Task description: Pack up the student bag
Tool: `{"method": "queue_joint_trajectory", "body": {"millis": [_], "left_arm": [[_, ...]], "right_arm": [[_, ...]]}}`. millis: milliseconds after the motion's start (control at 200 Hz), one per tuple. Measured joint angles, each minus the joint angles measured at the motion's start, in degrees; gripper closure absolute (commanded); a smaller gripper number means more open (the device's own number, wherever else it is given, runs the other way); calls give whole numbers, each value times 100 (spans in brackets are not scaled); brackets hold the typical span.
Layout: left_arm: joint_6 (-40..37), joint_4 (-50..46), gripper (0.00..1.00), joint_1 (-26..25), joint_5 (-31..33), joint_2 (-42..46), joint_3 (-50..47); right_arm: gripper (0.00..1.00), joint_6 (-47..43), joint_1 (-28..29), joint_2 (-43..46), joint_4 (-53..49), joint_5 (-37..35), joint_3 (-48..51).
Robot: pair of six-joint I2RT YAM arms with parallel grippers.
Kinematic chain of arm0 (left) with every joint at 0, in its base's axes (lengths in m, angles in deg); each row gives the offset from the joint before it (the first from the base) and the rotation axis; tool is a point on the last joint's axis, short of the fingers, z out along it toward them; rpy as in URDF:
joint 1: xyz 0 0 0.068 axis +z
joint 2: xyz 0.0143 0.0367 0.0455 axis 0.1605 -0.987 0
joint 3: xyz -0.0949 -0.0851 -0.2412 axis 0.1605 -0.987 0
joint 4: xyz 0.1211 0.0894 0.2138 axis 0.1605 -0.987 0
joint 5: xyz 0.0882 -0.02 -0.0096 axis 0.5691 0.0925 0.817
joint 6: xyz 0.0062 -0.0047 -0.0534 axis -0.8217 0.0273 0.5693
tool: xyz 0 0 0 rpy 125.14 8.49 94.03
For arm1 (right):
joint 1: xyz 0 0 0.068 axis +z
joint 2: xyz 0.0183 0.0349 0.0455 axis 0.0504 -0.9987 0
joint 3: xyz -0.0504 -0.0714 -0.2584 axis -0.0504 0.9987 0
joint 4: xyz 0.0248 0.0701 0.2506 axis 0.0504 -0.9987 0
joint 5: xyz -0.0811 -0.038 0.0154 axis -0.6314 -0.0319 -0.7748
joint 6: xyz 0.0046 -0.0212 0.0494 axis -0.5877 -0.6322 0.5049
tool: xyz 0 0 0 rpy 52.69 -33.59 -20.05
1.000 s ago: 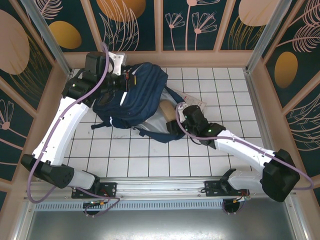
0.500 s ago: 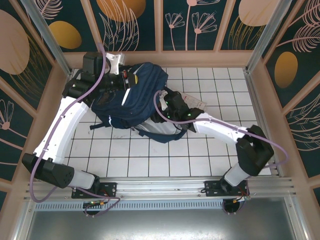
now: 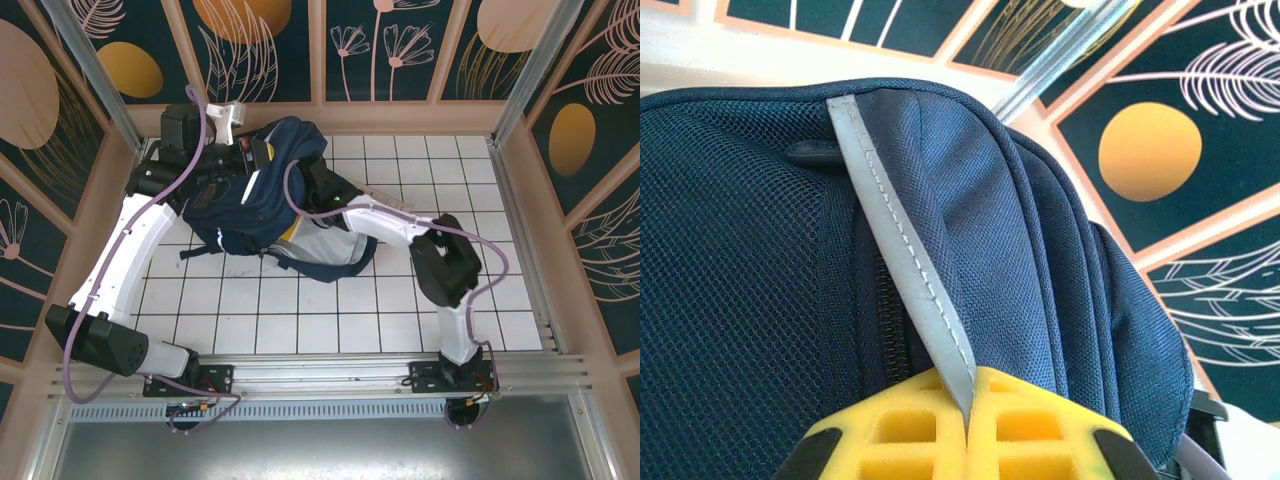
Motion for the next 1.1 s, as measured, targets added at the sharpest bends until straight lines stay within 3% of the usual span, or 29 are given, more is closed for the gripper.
{"method": "queue_joint_trajectory", "body": {"millis": [140, 230, 480, 681, 856, 1101], "left_arm": [[105, 260, 100, 48, 42, -4, -129], [184, 387, 100, 101, 39, -4, -199], [529, 765, 100, 197, -256, -4, -472], [745, 876, 100, 258, -391, -4, -555], [1071, 1296, 100, 358, -542, -2, -855], [1480, 1801, 100, 433, -433, -2, -1228]], "right_arm": [[12, 107, -9, -682, -164, -310, -960], [3, 247, -9, -750, -186, -555, -1040], [2, 267, -7, -376, 63, -890, -199], [2, 260, -7, 507, 673, -1003, 1165], [18, 260, -2, 1550, 1272, -986, 2286], [26, 415, 17, 2682, 1307, -1504, 3071]]}}
